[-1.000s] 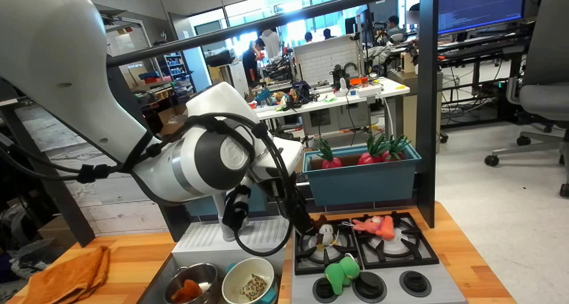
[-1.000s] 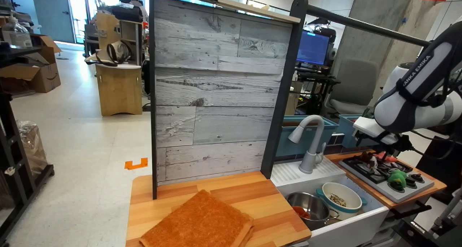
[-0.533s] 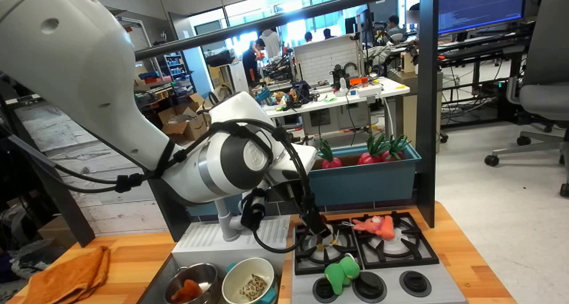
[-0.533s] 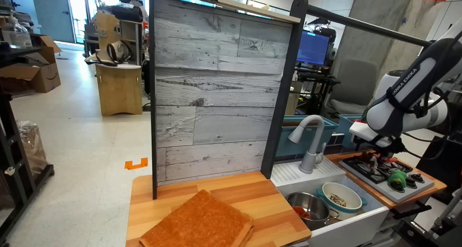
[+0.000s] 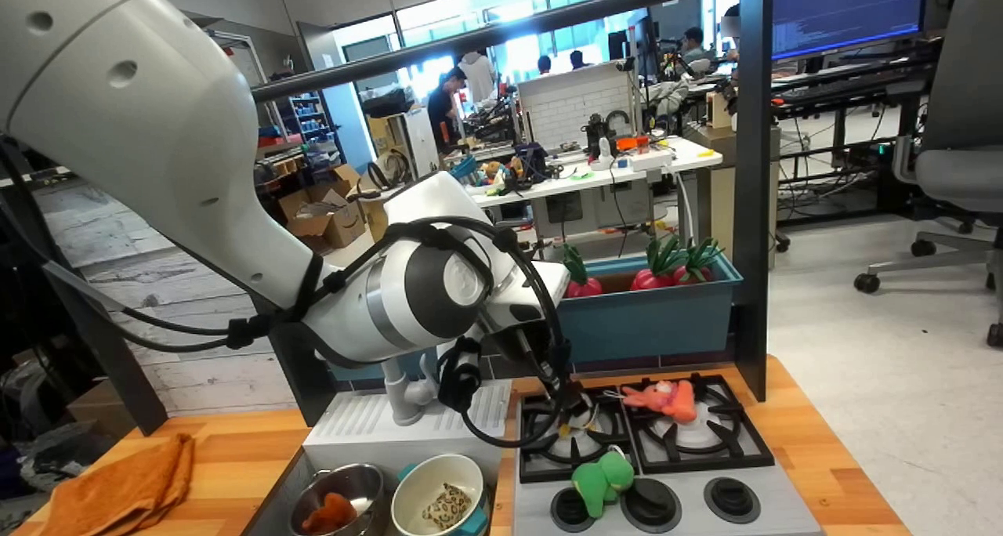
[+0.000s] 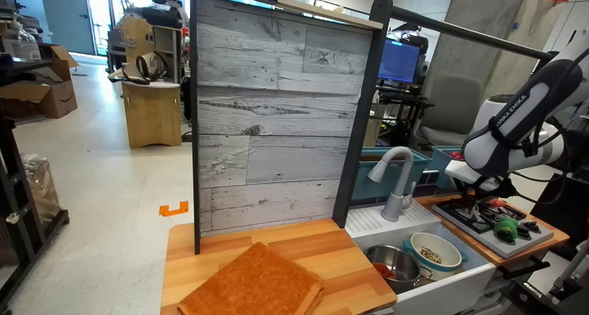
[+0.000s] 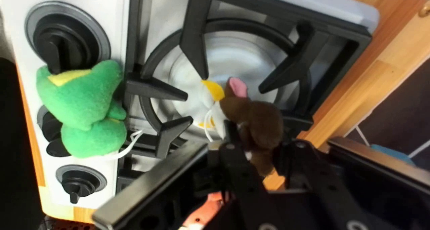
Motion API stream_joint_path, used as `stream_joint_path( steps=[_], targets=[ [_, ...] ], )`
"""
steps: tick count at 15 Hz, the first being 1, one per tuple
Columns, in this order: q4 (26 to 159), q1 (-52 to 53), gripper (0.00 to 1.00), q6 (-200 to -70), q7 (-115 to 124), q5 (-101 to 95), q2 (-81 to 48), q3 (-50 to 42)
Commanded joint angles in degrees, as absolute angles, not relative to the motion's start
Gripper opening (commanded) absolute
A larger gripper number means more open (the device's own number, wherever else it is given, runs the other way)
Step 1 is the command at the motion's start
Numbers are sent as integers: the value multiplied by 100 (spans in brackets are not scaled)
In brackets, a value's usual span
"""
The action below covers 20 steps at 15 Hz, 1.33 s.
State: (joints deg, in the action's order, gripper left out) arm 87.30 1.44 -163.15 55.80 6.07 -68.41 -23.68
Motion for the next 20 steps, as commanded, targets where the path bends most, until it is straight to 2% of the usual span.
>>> stream_joint_path(
  steps=[1, 2, 3, 8, 11, 14, 20],
  targets=[
    [9927, 356, 0, -16665, 5052, 522, -6085, -2228],
    [10122, 343, 5, -16800, 4765, 490, -5965, -2122],
    [10396, 359, 2, -17102, 4493, 476, -5853, -2052],
    [11928, 599, 4, -19353, 3198, 756, -5431, -1553],
    [12798, 333, 4, -20465, 2490, 771, -5196, -572],
    [12562, -88, 4, -20447, 2123, 542, -5520, 284],
    [12220, -679, 4, -20246, 1753, 430, -5759, 829]
  ],
)
